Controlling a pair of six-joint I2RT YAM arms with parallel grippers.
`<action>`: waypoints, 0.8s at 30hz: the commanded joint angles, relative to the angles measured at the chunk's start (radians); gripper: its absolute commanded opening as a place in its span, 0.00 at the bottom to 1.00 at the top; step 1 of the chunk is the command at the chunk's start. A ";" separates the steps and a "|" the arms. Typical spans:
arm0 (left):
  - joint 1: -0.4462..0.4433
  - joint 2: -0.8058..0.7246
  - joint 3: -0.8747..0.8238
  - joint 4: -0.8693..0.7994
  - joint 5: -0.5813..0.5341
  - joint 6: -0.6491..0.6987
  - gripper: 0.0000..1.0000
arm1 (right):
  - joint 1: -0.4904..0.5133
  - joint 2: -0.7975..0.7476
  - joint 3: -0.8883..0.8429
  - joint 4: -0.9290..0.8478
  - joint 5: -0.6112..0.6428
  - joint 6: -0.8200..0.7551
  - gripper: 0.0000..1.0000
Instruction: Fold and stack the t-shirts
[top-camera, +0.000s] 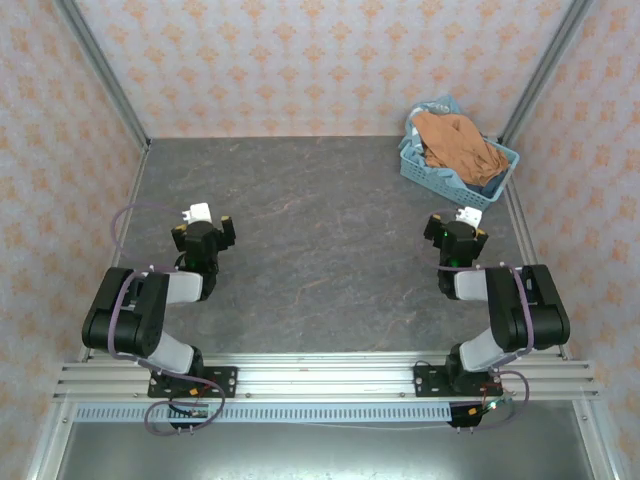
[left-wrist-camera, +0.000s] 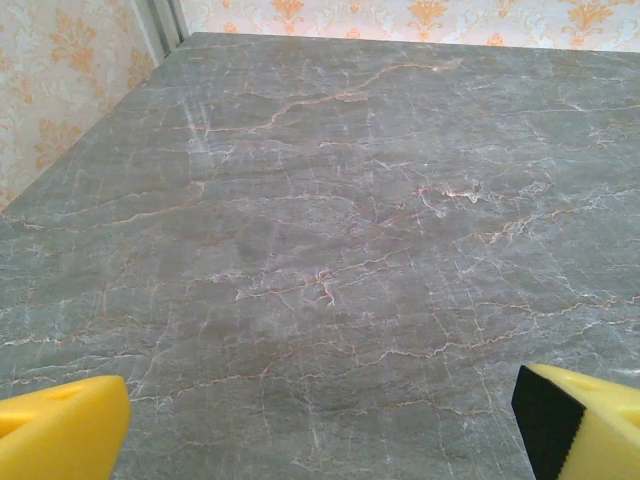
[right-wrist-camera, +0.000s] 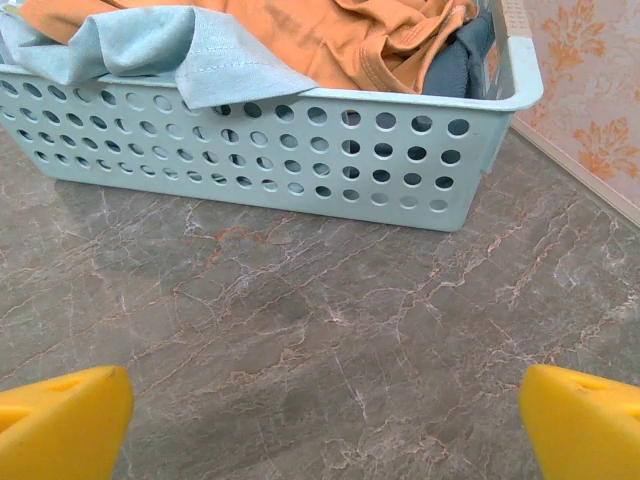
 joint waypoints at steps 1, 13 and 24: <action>-0.003 -0.012 0.010 -0.001 -0.009 0.021 1.00 | -0.001 0.003 0.008 0.019 0.017 -0.001 0.99; -0.004 -0.011 0.009 0.001 -0.008 0.022 1.00 | -0.001 0.000 0.003 0.024 0.016 -0.002 0.99; -0.119 -0.420 0.265 -0.425 -0.252 -0.101 1.00 | 0.092 -0.490 0.447 -0.843 0.173 0.353 0.99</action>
